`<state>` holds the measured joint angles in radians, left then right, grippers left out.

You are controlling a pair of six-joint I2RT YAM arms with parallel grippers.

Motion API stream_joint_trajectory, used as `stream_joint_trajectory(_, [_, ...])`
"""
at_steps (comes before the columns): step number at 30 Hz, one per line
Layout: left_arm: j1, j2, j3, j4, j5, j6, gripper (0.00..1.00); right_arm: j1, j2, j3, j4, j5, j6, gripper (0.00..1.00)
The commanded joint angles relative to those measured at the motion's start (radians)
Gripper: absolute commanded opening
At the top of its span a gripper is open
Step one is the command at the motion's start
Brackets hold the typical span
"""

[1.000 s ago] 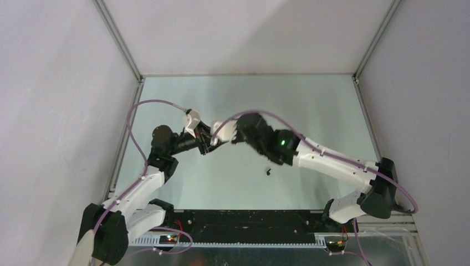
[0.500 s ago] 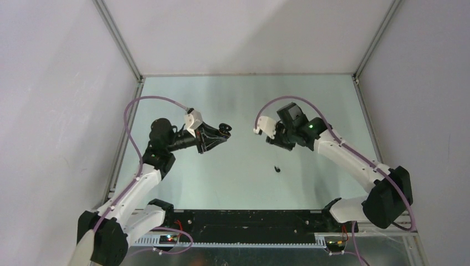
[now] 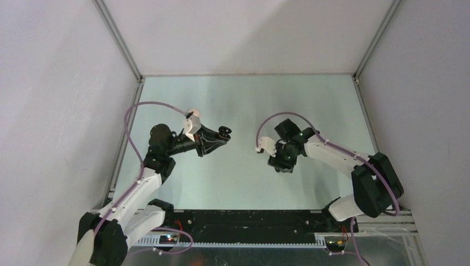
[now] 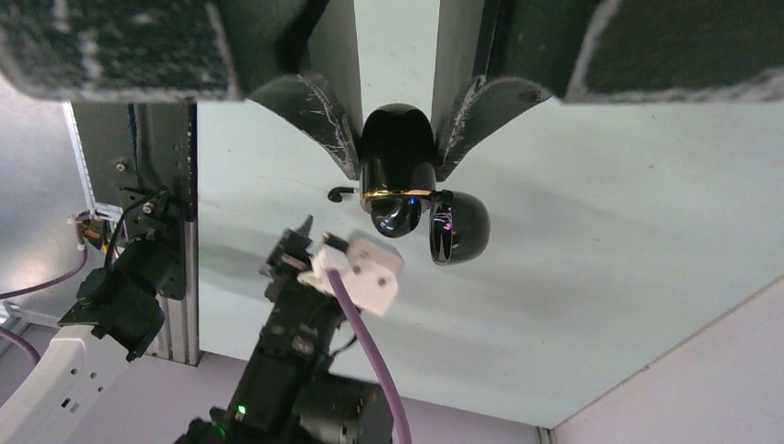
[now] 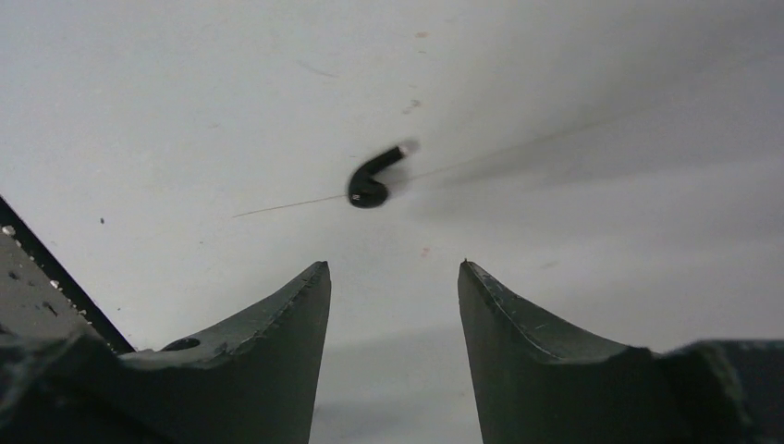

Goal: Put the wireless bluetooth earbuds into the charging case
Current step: Place the earbud at the center of the board.

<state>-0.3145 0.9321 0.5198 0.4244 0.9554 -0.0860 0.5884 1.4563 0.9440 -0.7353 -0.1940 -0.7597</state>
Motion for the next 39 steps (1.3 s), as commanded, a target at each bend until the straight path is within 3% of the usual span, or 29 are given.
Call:
stream_joint_trajectory(1, [-0.002, -0.022, -0.001, 0.086, 0.014, -0.032, 0.00, 0.025, -0.008, -0.049, 0.062, -0.090, -0.077, 0.59])
stream_joint_trajectory(10, [-0.005, -0.022, -0.009, 0.106, 0.016, -0.041, 0.00, 0.065, 0.040, -0.102, 0.186, 0.014, -0.059, 0.58])
stream_joint_trajectory(26, [-0.009, -0.014, -0.008, 0.118, 0.017, -0.047, 0.00, 0.054, 0.138, -0.101, 0.367, 0.265, 0.021, 0.66])
stream_joint_trajectory(39, [-0.015, -0.002, -0.004, 0.127, 0.012, -0.054, 0.00, 0.039, 0.237, -0.011, 0.386, 0.376, 0.027, 0.67])
